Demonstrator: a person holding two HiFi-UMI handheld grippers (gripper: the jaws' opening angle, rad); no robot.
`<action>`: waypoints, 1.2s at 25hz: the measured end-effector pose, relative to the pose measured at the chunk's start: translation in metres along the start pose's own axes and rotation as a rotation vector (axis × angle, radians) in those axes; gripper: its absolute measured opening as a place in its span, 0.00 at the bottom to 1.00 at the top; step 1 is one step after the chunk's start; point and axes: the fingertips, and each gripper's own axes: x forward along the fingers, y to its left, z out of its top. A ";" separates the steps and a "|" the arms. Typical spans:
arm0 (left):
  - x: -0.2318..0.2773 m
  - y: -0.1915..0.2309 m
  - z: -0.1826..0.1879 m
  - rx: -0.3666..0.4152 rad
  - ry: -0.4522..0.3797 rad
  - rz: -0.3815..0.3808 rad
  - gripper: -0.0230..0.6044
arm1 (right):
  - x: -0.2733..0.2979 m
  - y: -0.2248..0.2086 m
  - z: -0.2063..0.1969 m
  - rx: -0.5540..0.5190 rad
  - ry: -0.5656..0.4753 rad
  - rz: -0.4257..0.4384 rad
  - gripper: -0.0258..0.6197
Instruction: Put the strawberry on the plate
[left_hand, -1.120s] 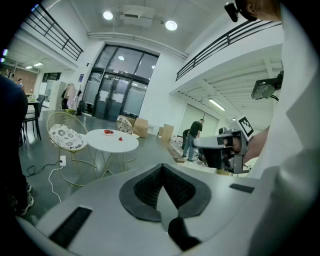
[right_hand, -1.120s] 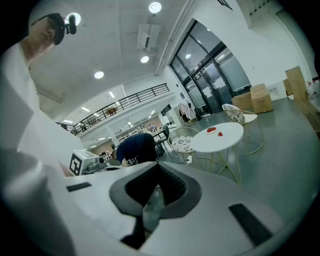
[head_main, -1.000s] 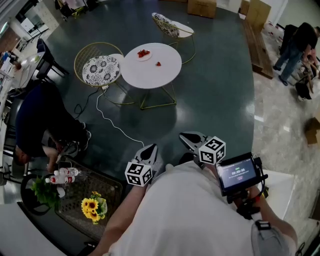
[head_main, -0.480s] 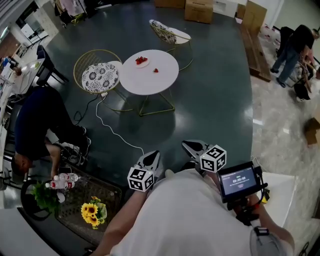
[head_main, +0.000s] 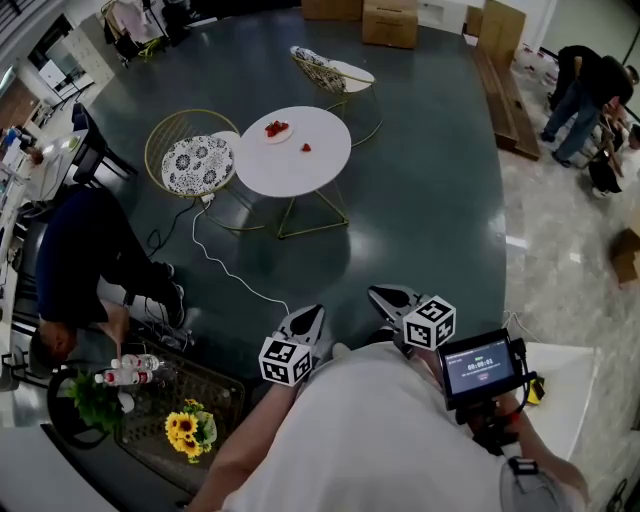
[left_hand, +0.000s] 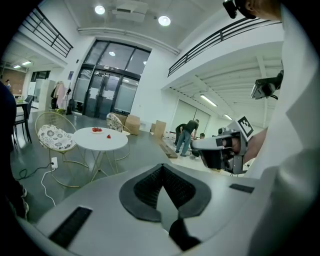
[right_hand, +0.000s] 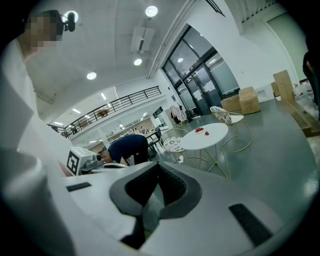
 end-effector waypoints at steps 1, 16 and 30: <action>0.001 -0.001 0.000 0.000 0.001 0.003 0.05 | -0.001 -0.001 0.000 0.002 0.001 0.001 0.05; 0.035 -0.013 0.014 -0.013 0.021 0.047 0.05 | -0.013 -0.039 0.014 0.024 0.024 0.030 0.05; 0.085 -0.022 0.047 0.029 0.035 0.058 0.05 | -0.017 -0.087 0.042 0.031 0.010 0.053 0.05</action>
